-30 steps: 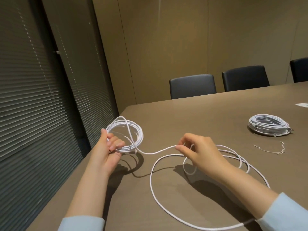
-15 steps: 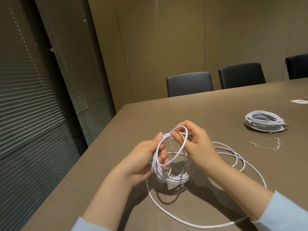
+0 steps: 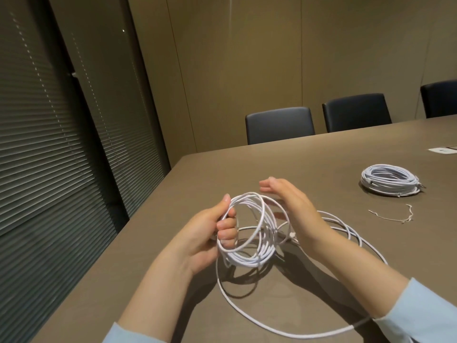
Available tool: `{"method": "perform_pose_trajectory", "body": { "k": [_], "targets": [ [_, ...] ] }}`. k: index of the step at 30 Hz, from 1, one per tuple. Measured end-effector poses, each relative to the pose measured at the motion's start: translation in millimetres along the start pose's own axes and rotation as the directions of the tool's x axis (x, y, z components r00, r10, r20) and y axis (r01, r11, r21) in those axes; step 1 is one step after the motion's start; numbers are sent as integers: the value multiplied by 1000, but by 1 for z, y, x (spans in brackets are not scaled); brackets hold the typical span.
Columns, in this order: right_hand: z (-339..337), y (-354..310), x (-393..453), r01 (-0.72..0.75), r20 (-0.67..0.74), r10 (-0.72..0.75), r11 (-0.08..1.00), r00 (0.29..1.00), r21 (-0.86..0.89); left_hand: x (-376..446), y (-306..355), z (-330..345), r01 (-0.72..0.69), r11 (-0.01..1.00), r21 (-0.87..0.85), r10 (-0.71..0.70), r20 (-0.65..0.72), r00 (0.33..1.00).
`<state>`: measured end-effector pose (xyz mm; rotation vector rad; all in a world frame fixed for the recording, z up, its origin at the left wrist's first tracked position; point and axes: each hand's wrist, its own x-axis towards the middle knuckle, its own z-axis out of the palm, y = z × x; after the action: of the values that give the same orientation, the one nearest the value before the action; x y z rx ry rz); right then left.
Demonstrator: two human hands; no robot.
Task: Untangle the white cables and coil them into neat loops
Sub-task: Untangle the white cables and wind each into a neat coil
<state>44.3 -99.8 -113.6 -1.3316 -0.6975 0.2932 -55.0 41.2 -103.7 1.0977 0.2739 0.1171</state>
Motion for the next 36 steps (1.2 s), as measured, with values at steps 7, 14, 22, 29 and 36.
{"method": "perform_pose_trajectory", "body": {
  "k": [7, 14, 22, 29, 36],
  "targets": [
    [-1, 10, 3, -109, 74, 119, 986, 990, -130, -1, 1, -1, -49, 999, 24, 50, -39, 998],
    [2, 15, 0, -151, 245, 121, 983, 962, 107, -6, 4, 0, 22, 987, -159, -6, 100, 995],
    [-4, 1, 0, -382, 344, 245, 822, 907, 423, -10, 7, -3, 21, 983, -183, 1, 120, 993],
    [-8, -3, 3, -443, 300, 340, 795, 891, 414, -11, 7, -1, 40, 986, -162, -11, 172, 985],
    [-5, -1, 6, -326, 190, 270, 850, 944, 413, -6, 0, -4, 98, 969, -226, -22, 315, 949]
  ]
}}
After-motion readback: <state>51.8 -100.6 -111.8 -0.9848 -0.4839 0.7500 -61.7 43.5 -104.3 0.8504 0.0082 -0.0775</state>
